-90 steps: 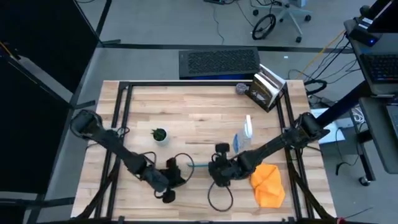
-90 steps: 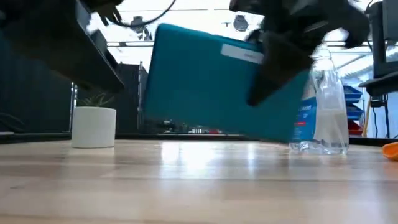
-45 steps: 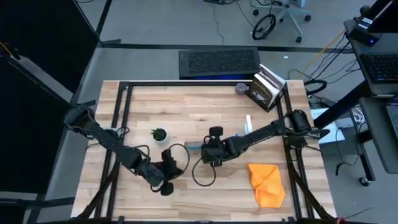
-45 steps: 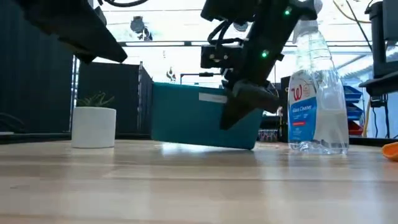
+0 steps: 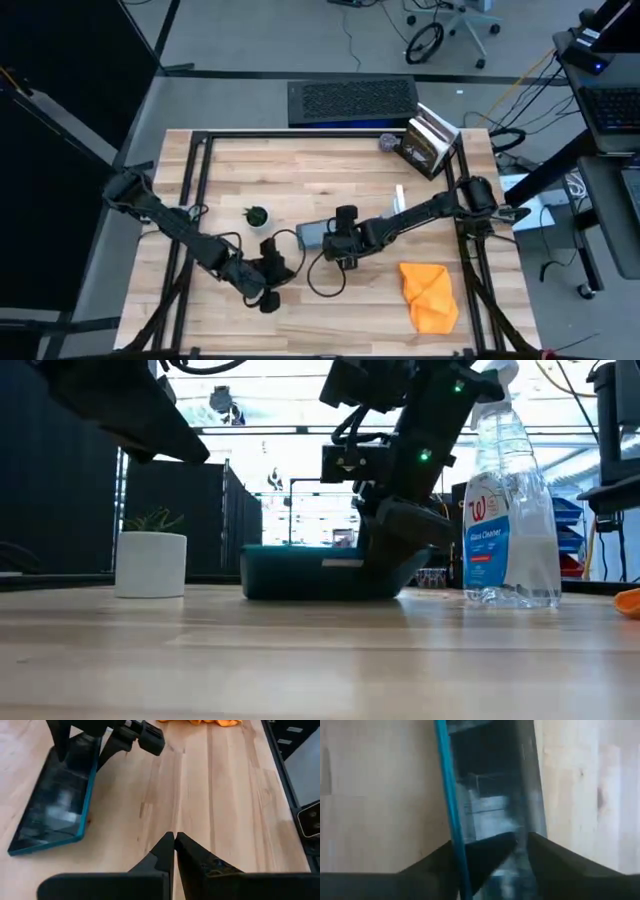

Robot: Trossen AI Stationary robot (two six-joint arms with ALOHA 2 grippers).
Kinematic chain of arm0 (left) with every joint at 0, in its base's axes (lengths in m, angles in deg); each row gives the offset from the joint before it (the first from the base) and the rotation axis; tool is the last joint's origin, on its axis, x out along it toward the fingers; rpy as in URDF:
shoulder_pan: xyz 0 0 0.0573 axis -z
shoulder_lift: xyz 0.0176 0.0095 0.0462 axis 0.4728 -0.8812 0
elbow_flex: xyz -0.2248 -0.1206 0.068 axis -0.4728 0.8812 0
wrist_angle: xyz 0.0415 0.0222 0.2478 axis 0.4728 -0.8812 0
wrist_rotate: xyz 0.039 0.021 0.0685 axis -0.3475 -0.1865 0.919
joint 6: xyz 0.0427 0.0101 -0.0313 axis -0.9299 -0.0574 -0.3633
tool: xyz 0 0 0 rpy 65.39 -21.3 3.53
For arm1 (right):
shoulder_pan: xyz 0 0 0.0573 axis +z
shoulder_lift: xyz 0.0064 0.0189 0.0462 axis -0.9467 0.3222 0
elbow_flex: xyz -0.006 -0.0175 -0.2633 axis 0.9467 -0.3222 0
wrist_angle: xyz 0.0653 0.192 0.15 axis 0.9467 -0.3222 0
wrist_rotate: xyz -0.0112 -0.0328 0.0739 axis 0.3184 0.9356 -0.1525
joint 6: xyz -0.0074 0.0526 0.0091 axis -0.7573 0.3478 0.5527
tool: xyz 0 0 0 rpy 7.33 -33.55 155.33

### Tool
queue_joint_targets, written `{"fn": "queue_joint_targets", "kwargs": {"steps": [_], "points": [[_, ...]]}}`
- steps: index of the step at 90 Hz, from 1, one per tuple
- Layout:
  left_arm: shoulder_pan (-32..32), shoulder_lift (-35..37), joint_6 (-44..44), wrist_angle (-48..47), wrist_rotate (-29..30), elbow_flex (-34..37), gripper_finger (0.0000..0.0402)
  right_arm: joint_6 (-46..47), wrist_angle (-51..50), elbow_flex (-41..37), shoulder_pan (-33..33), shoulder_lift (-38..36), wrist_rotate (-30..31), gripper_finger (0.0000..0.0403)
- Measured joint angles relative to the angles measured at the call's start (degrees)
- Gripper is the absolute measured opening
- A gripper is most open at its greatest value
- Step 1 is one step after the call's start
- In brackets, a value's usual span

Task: Apply microfiber cloth
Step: Wipe the tablet with the microfiber cloth, then return to Home Position

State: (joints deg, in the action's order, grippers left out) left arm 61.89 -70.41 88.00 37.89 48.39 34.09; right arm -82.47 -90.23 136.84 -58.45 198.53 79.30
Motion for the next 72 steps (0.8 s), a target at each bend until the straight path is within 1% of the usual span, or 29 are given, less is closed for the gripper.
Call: {"fn": "queue_joint_targets", "kwargs": {"steps": [12, 29, 33, 42, 48, 54, 65, 72], "points": [[0.0, 0.0, 0.1, -0.6, 0.0, 0.0, 0.0003, 1.7, 0.6, 0.0, -0.1, 0.0, -4.1, 0.0235], [0.0, 0.0, 0.1, -0.7, 0.0, 0.0, 0.0003, 2.7, 1.4, 0.0, 0.0, -0.2, -4.4, 0.0260], [0.0, 0.0, 0.3, -0.7, 0.0, 0.0, 0.0003, 4.0, 0.1, 0.0, 0.0, -0.7, -4.6, 0.0262], [0.1, 0.0, 0.6, -0.7, 0.0, 0.0, 0.0003, 8.3, -5.6, 0.0, 1.2, -3.7, -7.2, 0.0262], [0.1, 0.0, 1.2, -0.5, 0.1, 0.0, 0.0003, 10.9, -9.3, 0.0, 3.0, -5.9, -9.5, 0.0261], [0.1, -0.1, 2.0, -0.1, 0.3, 0.0, 0.0003, 12.4, -10.9, 0.0, 5.5, -7.2, -11.0, 0.0258], [-0.1, -1.6, 1.9, 3.0, 0.5, -0.1, 0.0003, 14.3, -9.7, 0.0, 10.9, -7.7, -13.5, 0.0249], [-0.1, -3.0, 1.4, 5.5, 0.5, -0.1, 0.0003, 16.0, -8.6, 0.0, 14.5, -7.7, -13.9, 0.0231]]}}
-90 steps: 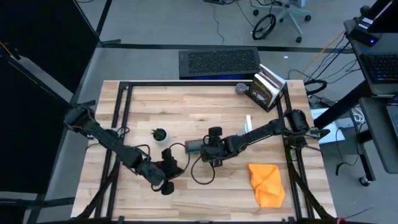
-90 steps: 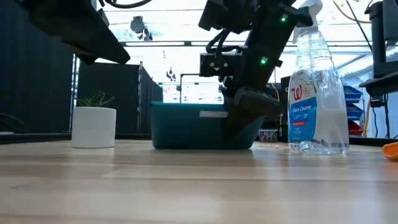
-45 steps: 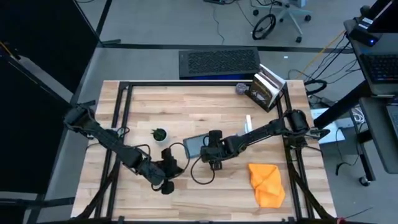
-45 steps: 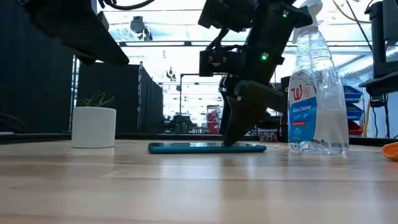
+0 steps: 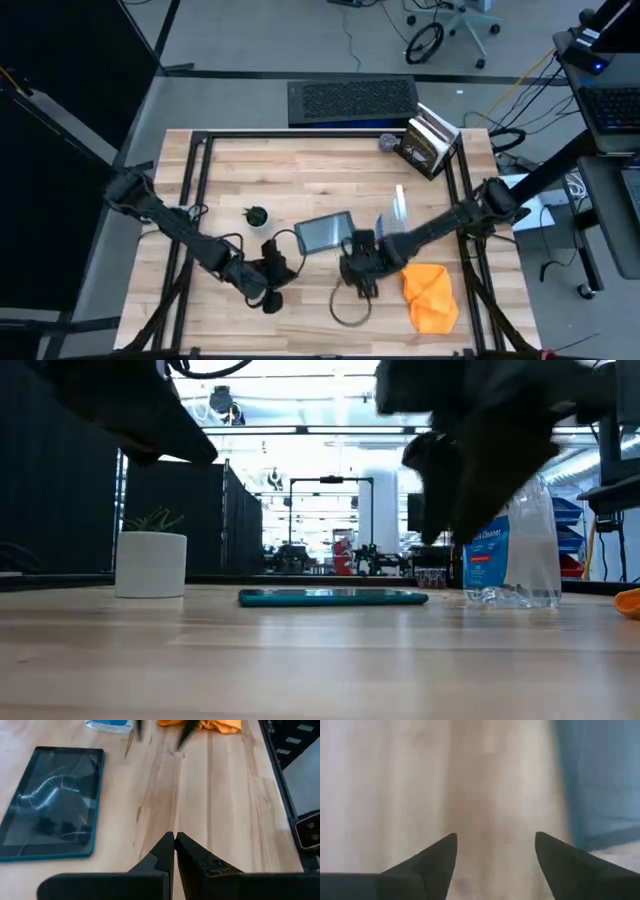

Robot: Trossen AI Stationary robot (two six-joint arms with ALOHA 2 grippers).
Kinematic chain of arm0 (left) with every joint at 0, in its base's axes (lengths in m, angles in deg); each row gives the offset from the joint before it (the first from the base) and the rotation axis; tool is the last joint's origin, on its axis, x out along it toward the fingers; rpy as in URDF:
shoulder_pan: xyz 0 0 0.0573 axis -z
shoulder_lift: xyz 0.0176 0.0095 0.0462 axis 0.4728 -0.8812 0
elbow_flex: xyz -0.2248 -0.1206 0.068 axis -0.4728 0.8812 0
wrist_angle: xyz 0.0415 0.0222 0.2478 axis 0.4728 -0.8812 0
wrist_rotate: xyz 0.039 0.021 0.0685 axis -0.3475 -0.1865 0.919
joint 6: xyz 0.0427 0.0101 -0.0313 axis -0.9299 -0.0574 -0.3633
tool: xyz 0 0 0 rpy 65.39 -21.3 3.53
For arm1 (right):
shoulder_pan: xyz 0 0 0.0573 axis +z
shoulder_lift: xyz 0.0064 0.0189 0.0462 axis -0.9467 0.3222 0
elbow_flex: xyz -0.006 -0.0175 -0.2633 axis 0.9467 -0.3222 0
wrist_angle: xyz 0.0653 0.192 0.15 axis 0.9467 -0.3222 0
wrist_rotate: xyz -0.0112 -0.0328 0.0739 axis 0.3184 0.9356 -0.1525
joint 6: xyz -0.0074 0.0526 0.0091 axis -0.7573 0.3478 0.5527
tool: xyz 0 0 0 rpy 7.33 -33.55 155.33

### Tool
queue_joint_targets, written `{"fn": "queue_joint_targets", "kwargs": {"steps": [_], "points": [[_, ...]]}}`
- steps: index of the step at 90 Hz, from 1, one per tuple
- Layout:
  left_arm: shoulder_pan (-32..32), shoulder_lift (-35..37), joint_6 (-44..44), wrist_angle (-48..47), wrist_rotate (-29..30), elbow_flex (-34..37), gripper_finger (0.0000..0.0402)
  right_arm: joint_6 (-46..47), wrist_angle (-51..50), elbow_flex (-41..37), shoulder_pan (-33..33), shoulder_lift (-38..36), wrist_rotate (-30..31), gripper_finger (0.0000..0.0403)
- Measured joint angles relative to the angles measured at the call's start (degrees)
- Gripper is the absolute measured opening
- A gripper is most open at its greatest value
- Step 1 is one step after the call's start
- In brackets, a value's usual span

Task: Apply microfiber cloth
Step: Return to Home Position

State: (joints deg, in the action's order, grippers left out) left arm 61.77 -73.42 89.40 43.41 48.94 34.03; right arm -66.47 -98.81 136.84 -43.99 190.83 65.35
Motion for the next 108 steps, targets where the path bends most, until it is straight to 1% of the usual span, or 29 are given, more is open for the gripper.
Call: {"fn": "queue_joint_targets", "kwargs": {"steps": [7, 16, 26, 31, 37, 44, 49, 55, 60, 66, 72, 82, 92, 96, 101, 108], "points": [[0.0, -1.0, -1.1, 1.6, -0.1, 0.0, 0.0001, 1.6, 2.6, 0.0, 3.3, -0.2, 0.7, 0.0195], [0.0, -1.2, -2.6, 3.8, -0.8, 0.0, 0.0000, 0.9, 5.6, 0.0, 6.2, -1.3, 1.1, 0.0125], [-0.9, -0.1, -8.3, 8.3, -2.9, 0.0, 0.0000, -5.1, 9.1, 0.0, 7.4, -3.1, 0.8, 0.0034], [-1.6, 1.5, -11.4, 9.6, -3.1, 0.0, 0.0000, -9.1, 10.7, 0.0, 6.9, -4.3, 0.7, 0.0012], [-3.3, 3.7, -14.2, 9.4, -3.1, 0.0, 0.0000, -12.4, 11.2, 0.0, 4.8, -6.3, -0.1, 0.0010], [-5.5, 6.1, -17.1, 8.3, -3.1, 0.0, 0.0000, -14.9, 13.1, -1.9, 0.5, -9.4, -4.2, 0.0008], [-7.0, 7.7, -19.2, 8.1, -3.1, 0.0, 0.0000, -15.3, 15.8, -4.7, -2.7, -12.6, -8.1, 0.0003], [-8.2, 9.8, -21.2, 7.5, -3.1, 0.0, 0.0000, -14.7, 21.3, -9.3, -5.7, -17.7, -12.9, 0.0002], [-8.8, 11.6, -22.4, 5.4, -3.1, 0.0, 0.0000, -13.6, 26.2, -14.3, -7.3, -22.7, -15.3, 0.0001], [-9.6, 13.1, -23.5, 2.7, -2.9, 0.0, 0.0000, -13.0, 31.1, -20.9, -7.9, -29.4, -14.9, 0.0001], [-10.0, 14.3, -23.3, -0.6, -1.7, 0.0, 0.0000, -11.7, 33.3, -27.1, -7.9, -37.0, -12.4, 0.0002], [-10.6, 15.1, -23.6, -0.2, -1.1, 0.0, 0.0000, -5.4, 31.3, -33.9, -7.9, -48.6, -9.5, 0.0003], [-10.8, 14.9, -23.5, 0.7, -1.1, 0.0, 0.0000, 2.2, 29.8, -38.0, -8.0, -56.7, -9.4, 0.0003], [-11.0, 14.7, -23.5, 1.2, -1.1, 0.0, 0.0000, 1.7, 30.2, -39.1, -8.0, -59.4, -9.4, 0.0003], [-11.3, 14.5, -23.5, 1.0, -1.1, 0.0, 0.0000, -1.4, 32.3, -40.5, -7.5, -62.2, -9.6, 0.0003], [-11.5, 14.5, -23.5, 0.8, -1.2, 0.0, 0.0000, -4.0, 35.1, -42.2, -7.0, -64.7, -9.8, 0.0004]]}}
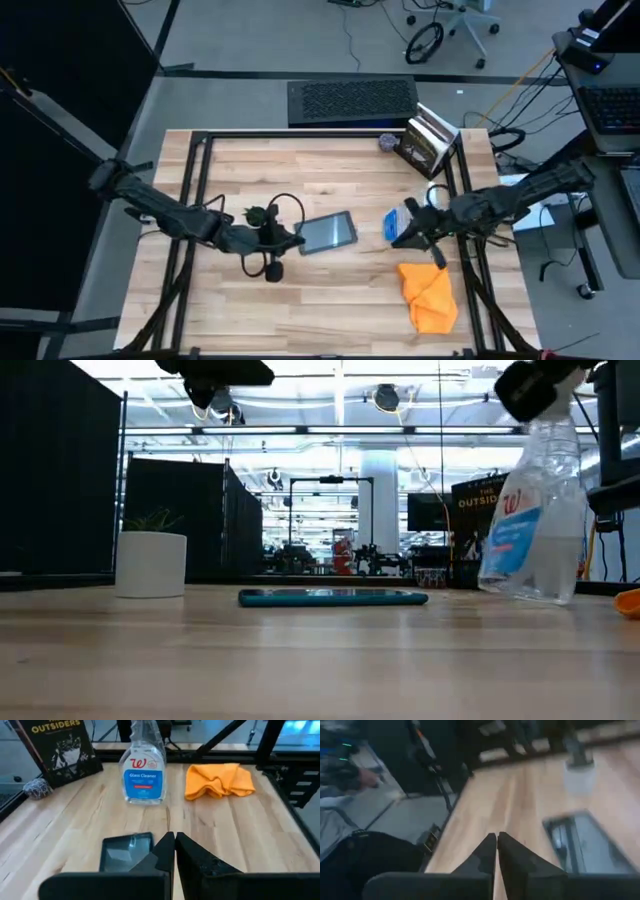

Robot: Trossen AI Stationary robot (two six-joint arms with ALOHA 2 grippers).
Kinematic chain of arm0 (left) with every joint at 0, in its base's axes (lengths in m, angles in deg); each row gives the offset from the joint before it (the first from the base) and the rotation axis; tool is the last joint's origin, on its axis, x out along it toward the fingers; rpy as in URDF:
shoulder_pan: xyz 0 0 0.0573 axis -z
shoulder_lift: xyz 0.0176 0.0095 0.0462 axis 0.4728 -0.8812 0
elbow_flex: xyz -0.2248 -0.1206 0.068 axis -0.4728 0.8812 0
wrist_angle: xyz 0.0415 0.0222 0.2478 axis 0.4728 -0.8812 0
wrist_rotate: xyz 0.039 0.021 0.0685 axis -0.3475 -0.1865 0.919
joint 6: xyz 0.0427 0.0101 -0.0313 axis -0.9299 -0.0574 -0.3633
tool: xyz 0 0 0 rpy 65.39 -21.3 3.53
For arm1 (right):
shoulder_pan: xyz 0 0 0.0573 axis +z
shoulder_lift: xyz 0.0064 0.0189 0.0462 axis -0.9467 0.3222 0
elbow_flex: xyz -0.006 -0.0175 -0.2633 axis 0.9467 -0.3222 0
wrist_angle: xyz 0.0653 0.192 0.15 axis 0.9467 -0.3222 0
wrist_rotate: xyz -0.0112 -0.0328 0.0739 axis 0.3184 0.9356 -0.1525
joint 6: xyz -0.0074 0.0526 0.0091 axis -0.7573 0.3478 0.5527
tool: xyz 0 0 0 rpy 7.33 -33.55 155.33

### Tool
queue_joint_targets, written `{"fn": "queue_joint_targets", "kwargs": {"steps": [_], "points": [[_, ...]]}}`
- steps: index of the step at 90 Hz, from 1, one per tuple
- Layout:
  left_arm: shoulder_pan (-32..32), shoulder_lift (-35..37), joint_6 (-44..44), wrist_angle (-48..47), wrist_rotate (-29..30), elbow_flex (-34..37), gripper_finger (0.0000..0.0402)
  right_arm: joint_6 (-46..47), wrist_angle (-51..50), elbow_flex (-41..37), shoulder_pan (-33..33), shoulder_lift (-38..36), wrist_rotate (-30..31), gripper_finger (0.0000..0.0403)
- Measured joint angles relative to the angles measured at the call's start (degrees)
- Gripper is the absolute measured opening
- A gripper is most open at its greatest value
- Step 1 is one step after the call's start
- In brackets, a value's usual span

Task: Apply microfiber cloth
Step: Return to Home Position

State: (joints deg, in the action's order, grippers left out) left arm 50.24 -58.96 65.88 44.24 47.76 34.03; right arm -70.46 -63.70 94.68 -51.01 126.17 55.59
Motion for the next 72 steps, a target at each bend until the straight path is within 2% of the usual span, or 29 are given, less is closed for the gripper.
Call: {"fn": "queue_joint_targets", "kwargs": {"steps": [6, 17, 22, 34, 47, 65, 72], "points": [[0.0, 0.0, 0.0, 0.1, -0.2, 0.0, 0.0000, -2.0, 2.0, -0.3, -0.1, -0.8, -1.6, 0.0004], [0.2, 0.0, 0.2, -0.4, -0.7, 0.0, 0.0000, -7.5, 6.3, -0.3, 0.6, -0.9, -11.0, 0.0004], [0.2, 0.0, 0.2, -0.5, -0.7, 0.0, 0.0000, -10.1, 7.8, -0.3, 0.6, -1.7, -13.1, 0.0004], [0.2, 0.0, 0.2, -0.7, -0.7, 0.0, 0.0000, -13.0, 6.8, -0.3, 0.3, -5.0, -12.5, 0.0004], [0.2, 0.0, 0.2, -1.4, -0.7, 0.0, 0.0000, -13.7, 2.2, -0.6, 0.1, -9.0, -7.9, 0.0004], [0.2, 0.0, 0.2, -1.3, -0.7, 0.0, 0.0000, -14.2, 9.5, -10.4, 0.0, -17.1, -7.2, 0.0004], [0.2, 0.0, 0.2, -1.3, -0.7, 0.0, 0.0000, -14.8, 16.2, -15.5, 0.1, -20.5, -7.6, 0.0004]]}}
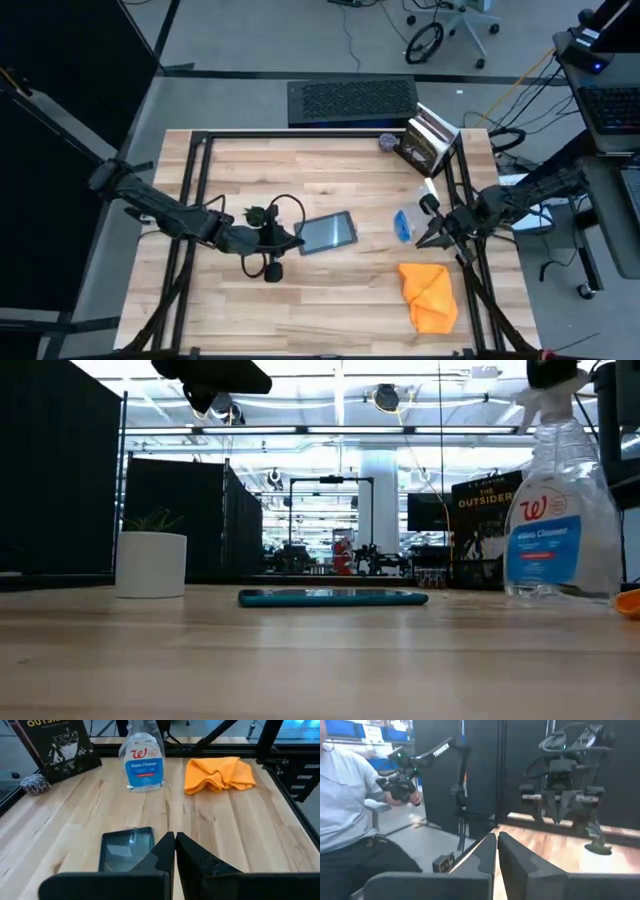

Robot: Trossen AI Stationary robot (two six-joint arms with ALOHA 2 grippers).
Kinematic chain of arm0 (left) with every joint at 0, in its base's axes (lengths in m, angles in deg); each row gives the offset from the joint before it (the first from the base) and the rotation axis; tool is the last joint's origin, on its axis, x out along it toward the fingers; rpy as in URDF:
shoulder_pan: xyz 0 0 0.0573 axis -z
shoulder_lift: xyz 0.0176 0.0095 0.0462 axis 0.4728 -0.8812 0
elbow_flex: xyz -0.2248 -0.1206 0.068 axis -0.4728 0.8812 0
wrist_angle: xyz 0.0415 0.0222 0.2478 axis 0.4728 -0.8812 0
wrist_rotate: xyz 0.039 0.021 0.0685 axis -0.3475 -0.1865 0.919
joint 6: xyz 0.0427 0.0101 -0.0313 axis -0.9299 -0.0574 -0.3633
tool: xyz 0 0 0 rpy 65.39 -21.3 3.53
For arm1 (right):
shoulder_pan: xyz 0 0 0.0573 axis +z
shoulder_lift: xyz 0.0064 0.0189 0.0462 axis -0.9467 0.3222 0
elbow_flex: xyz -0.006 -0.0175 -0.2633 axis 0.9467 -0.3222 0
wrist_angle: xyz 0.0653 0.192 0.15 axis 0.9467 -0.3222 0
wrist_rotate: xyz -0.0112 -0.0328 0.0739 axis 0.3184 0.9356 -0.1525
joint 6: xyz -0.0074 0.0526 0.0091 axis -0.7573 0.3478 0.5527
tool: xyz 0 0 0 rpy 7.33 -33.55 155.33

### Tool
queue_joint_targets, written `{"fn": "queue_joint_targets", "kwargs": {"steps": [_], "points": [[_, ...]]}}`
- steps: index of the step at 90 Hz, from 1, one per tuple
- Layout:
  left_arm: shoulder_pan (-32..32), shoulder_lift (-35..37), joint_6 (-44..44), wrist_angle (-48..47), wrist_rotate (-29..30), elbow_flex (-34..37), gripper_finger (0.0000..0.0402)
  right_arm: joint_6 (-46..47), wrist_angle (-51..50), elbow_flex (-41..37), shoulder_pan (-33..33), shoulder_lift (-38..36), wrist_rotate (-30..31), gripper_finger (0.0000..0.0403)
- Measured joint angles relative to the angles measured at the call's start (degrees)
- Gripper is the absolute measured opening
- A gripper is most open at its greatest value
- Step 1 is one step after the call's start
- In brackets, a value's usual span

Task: Apply microfiber cloth
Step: Return to Home Position

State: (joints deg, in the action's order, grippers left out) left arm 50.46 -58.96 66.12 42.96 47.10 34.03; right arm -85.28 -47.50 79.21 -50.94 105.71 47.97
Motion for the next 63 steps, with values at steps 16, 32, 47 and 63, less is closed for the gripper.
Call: {"fn": "queue_joint_targets", "kwargs": {"steps": [16, 32, 47, 63], "points": [[0.0, 0.0, 0.0, 0.0, 0.0, 0.0, 0.0000, 0.0, 10.2, -9.2, 0.1, -4.5, -4.0, 0.0004], [0.0, 0.0, 0.0, -0.2, 0.0, 0.0, 0.0000, 1.3, 11.0, -12.7, 0.1, -5.4, -3.8, 0.0004], [0.0, 0.0, 0.1, -0.7, 0.0, 0.0, 0.0000, 2.2, 9.5, -15.3, 0.1, -5.7, 2.6, 0.0004], [0.0, 0.0, 0.0, -0.9, 0.0, 0.0, 0.0000, -2.1, 7.6, -15.3, -0.9, -6.0, 5.1, 0.0004]]}}
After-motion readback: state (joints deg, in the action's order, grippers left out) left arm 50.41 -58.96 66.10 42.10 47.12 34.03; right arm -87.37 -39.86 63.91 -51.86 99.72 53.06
